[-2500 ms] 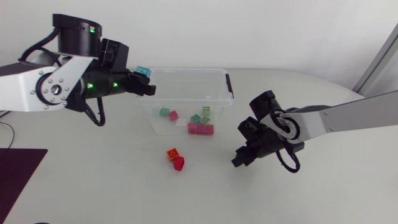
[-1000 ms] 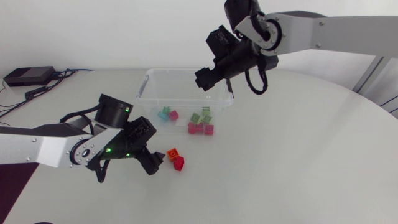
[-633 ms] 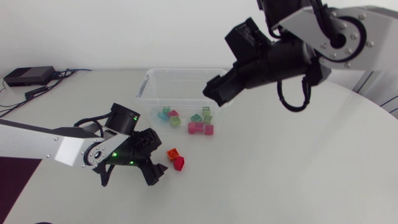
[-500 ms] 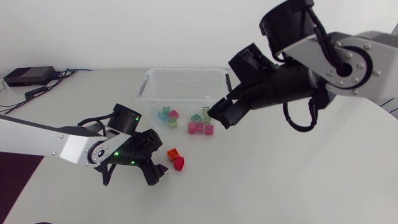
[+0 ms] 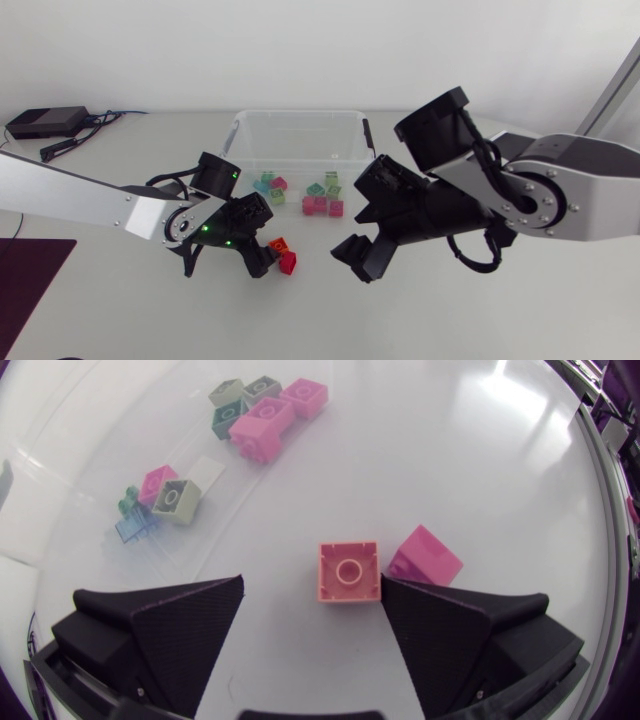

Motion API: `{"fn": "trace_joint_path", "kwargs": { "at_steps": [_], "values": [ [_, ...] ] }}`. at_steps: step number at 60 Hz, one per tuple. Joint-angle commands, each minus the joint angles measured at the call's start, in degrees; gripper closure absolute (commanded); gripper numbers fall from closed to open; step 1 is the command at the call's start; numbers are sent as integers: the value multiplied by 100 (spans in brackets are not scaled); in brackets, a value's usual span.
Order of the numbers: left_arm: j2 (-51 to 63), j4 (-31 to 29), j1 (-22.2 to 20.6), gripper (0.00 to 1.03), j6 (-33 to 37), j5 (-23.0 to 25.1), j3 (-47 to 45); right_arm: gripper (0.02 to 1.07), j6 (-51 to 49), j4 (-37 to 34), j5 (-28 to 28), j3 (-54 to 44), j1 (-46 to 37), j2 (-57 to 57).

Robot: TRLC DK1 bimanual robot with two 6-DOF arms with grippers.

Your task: Pick up the duplo bricks and place them in the container

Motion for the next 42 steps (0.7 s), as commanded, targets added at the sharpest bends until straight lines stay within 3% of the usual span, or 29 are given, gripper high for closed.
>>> {"fn": "trace_joint_path", "kwargs": {
  "at_steps": [1, 15, 19, 31, 42],
  "values": [
    [217, 22, -85, 15, 94, 73, 161, 9, -165, 110, -52, -172, 95, 173],
    [428, 189, -190, 56, 270, 275, 109, 9, -340, 171, -96, -137, 157, 595],
    [445, 259, -172, 76, 279, 415, 117, 9, -376, 171, -96, -111, 175, 665],
    [305, 285, -128, 77, 261, 468, -14, 10, -507, 189, -131, 65, 175, 1052],
    [-803, 136, 346, 78, 217, 512, -410, 10, -507, 101, -131, 548, 429, 1518]
  ]
}}
